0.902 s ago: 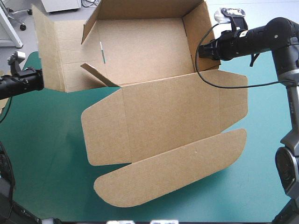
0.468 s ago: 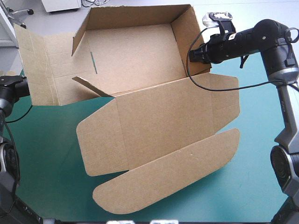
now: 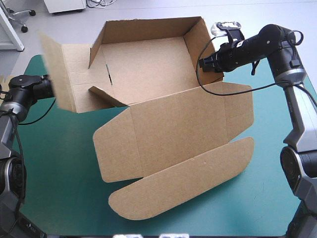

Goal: Fold the box

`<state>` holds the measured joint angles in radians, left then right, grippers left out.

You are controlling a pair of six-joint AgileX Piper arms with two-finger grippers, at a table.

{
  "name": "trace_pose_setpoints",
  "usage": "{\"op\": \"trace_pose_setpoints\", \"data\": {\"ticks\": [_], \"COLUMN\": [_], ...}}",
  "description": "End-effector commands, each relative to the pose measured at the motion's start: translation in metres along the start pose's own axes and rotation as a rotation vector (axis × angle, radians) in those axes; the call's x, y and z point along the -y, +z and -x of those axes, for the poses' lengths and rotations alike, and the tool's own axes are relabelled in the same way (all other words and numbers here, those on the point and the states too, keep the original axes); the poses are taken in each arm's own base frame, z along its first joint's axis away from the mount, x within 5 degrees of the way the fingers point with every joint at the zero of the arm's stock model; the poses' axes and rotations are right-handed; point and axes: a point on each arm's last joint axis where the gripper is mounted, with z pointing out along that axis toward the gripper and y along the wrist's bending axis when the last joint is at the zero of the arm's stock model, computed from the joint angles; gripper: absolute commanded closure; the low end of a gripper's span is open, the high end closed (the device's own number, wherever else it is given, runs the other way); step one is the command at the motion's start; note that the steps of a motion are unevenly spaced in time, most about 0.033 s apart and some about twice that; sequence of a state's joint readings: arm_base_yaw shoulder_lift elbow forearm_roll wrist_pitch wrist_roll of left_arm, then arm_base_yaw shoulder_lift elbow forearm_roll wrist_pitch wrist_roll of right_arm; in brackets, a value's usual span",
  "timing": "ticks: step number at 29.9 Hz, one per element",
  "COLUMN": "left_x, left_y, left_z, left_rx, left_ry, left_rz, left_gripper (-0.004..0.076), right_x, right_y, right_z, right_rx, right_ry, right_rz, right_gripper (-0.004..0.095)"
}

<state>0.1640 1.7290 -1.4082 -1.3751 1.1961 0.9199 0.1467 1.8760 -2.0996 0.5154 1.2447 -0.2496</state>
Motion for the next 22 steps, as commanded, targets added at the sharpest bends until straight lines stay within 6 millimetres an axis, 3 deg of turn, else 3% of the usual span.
{"op": "trace_pose_setpoints", "data": {"ticks": [1,12,22], "left_x": [0.049,0.073,0.078], "left_y": [-0.011,-0.021,-0.023], "left_z": [0.01,0.014,0.015], "left_rx": [0.035,0.077,0.09], "left_ry": [0.055,0.066,0.069], "left_rz": [-0.154,-0.184,-0.194], "left_gripper": [0.0738,0.0738,0.0738], "right_x": [-0.014,-0.003,-0.001], "right_y": [-0.025,-0.009,-0.002], "right_z": [0.01,0.009,0.008], "right_rx": [0.11,0.078,0.063], "right_ry": [-0.002,0.007,0.017], "right_rz": [0.021,-0.006,-0.007], "right_gripper": [0.094,0.0939,0.0939]}}
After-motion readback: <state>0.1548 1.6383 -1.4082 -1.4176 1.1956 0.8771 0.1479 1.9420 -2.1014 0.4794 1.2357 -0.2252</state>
